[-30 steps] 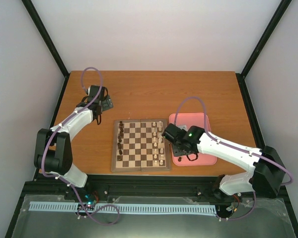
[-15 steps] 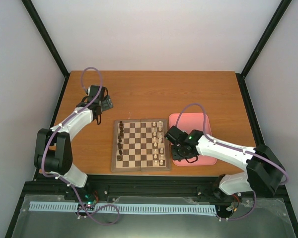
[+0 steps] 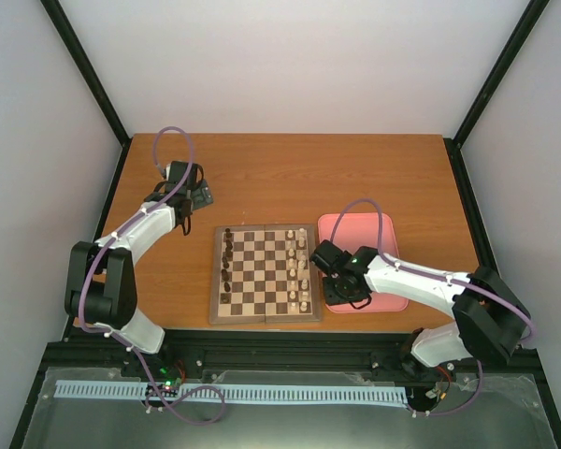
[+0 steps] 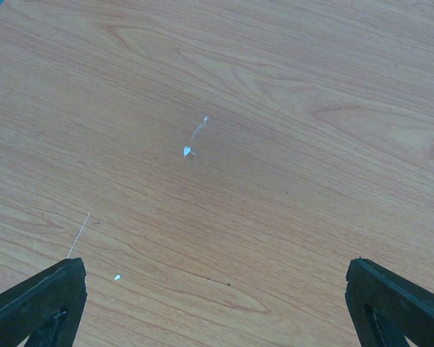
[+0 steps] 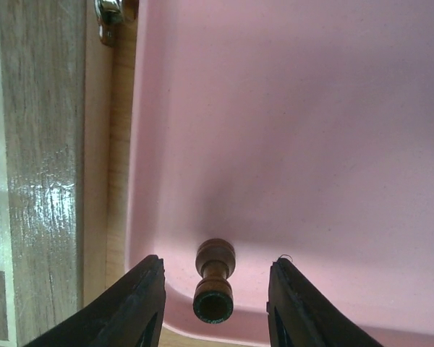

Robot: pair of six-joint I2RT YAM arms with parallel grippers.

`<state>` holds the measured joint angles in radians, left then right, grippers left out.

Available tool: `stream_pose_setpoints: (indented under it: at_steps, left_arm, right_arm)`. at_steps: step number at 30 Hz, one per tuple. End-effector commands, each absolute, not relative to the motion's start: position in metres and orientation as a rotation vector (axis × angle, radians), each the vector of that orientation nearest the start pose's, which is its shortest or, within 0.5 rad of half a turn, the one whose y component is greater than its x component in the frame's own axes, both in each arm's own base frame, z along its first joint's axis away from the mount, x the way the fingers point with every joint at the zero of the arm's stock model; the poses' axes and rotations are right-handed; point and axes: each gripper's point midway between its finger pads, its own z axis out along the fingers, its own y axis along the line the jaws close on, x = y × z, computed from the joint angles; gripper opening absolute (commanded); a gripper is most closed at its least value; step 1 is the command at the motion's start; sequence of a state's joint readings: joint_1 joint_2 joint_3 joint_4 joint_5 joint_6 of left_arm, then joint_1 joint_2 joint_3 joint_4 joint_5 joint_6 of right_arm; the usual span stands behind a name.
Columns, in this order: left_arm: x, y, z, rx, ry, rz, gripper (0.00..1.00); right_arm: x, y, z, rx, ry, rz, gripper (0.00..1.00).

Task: Set up the chess pieces on the board
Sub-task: Pick up the chess piece from the storage box.

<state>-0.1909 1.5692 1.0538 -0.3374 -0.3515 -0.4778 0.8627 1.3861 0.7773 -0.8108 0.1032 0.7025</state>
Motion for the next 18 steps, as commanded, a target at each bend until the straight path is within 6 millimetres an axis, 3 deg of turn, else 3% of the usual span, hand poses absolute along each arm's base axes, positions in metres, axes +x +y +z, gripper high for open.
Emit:
stream_pose_setpoints:
  at_steps: [1,9,14,18]
  left_arm:
    - [0.4301,-0.0231,0.1426,-0.487,2.281,0.107,1.0]
    - [0.43,-0.0226,0.1419,-0.49,2.281,0.11,1.0]
    - [0.4302,-0.0225,0.1422,-0.49,2.281,0.111,1.0]
    - [0.43,-0.0225,0.1419,-0.491,2.283,0.112,1.0]
  right_arm:
    - [0.1761,0.1699,0.0352,-0.21,2.95,0.042,0.41]
    - [0.1753,0.167,0.0303,-0.204,2.96,0.044,0.36]
    - [0.1767,0.1686,0.0313,-0.209,2.954,0.054,0.22]
    - [0.1773,0.1703,0.0316,-0.219,2.957,0.057,0.16]
